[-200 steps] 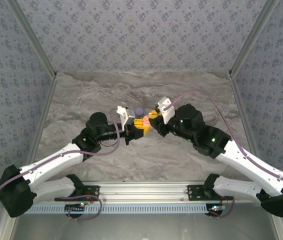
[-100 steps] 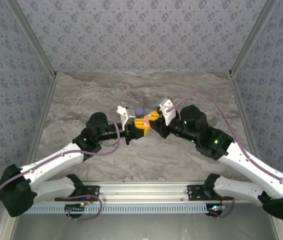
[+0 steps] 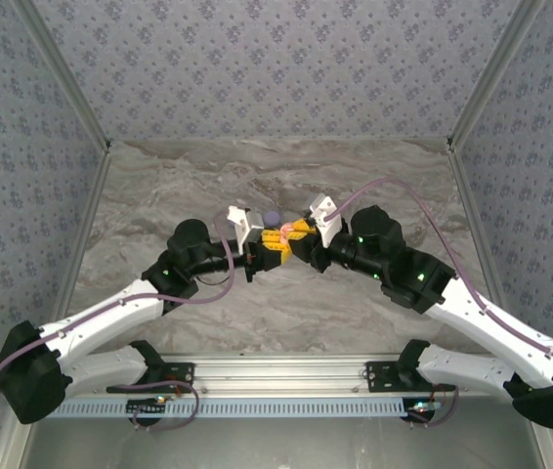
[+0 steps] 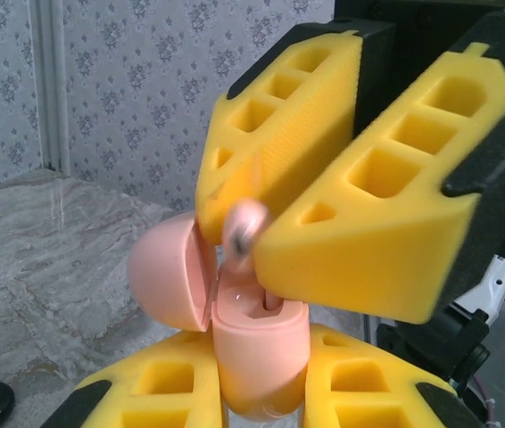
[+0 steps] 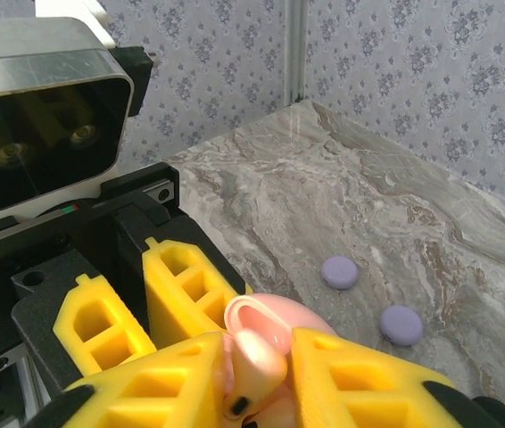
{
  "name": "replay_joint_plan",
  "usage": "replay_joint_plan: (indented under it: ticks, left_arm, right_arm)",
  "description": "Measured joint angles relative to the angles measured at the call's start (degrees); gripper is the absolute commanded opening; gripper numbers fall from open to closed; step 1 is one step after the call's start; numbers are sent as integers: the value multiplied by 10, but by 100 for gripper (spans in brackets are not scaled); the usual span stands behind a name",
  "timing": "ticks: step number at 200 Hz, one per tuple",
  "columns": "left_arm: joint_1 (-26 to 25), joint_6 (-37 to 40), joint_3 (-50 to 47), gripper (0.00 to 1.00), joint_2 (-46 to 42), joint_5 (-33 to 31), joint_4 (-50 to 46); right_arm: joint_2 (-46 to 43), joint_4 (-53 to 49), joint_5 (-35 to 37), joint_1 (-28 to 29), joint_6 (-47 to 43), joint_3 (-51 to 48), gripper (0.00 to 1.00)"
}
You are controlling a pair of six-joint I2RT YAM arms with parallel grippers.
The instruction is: Insert the wireless bluetooth earbuds into the charging case
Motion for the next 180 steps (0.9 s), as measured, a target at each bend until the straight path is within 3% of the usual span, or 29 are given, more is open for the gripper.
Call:
replay_joint_plan:
  ticks: [53, 77, 98, 129, 180]
  left_arm:
    - [0, 0, 0, 0, 0, -5, 21]
    - [0, 0, -2, 0, 0, -5, 45]
    - [-1, 0, -13, 0, -2, -7, 69]
    - [-4, 0, -24, 0, -2, -7, 80]
    - [-10, 1, -24, 0, -2, -2, 83]
  right_arm:
    - [-3, -28, -23, -6, 22, 35, 75]
    - [-20, -40, -24, -22, 39, 51, 100]
    - [-42, -54, -40, -52, 66, 51, 100]
    - [-51, -55, -118, -107, 110, 39, 100]
    - [14, -49, -225, -115, 143, 35, 100]
